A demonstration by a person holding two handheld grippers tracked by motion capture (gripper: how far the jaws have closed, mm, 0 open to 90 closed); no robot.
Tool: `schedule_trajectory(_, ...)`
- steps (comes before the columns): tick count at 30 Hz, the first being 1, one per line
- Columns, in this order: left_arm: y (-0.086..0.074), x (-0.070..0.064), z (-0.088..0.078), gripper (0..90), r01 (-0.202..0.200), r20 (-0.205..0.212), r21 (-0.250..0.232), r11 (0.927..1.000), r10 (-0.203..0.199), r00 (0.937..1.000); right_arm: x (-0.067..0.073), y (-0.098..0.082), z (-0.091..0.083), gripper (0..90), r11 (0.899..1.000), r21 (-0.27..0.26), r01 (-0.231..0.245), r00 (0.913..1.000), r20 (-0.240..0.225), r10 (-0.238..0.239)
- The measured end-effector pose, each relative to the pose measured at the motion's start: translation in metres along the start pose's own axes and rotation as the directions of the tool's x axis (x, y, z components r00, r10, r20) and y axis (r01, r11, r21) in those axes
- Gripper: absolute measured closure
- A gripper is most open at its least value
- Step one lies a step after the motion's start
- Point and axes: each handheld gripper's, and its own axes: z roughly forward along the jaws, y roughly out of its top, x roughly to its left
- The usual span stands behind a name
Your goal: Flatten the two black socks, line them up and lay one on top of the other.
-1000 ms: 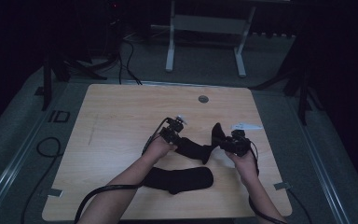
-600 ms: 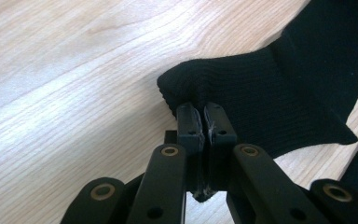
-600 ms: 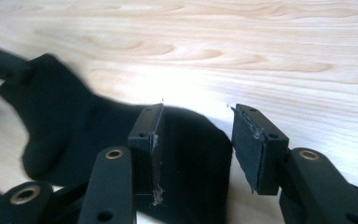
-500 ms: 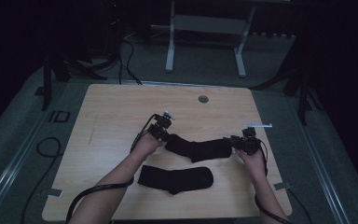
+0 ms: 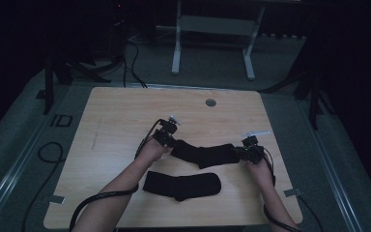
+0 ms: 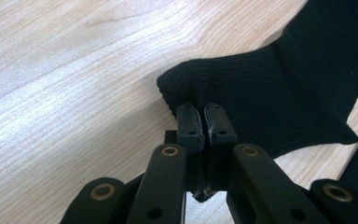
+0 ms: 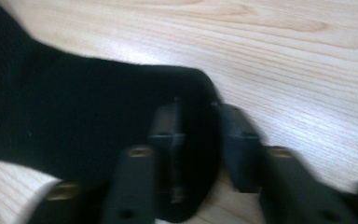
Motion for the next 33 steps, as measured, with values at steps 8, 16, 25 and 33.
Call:
schedule_trajectory(8, -0.006, 0.009, -0.021, 87.7, 0.016, 0.026, -0.043, 0.999, -0.015, 0.9995, 0.007, 0.008, -0.013, 84.8, 0.999, -0.038, 0.011, 0.9985, -0.052, -0.013)
schedule_trajectory(16, -0.033, 0.017, -0.074, 87.7, 0.019, 0.076, -0.106, 0.9942, -0.01, 0.997, 0.03, 0.02, -0.047, 84.7, 0.993, -0.109, 0.047, 0.9842, -0.165, -0.065)
schedule_trajectory(25, -0.076, 0.015, -0.099, 87.7, -0.008, 0.086, -0.079, 0.9968, 0.015, 0.9962, 0.07, 0.007, -0.077, 84.6, 0.986, -0.133, 0.103, 0.9541, -0.267, -0.135)
schedule_trajectory(33, -0.101, 0.009, -0.104, 87.6, -0.008, 0.121, -0.047, 0.9989, 0.013, 0.9925, 0.087, -0.016, -0.076, 84.5, 0.987, -0.093, 0.13, 0.944, -0.293, -0.151)
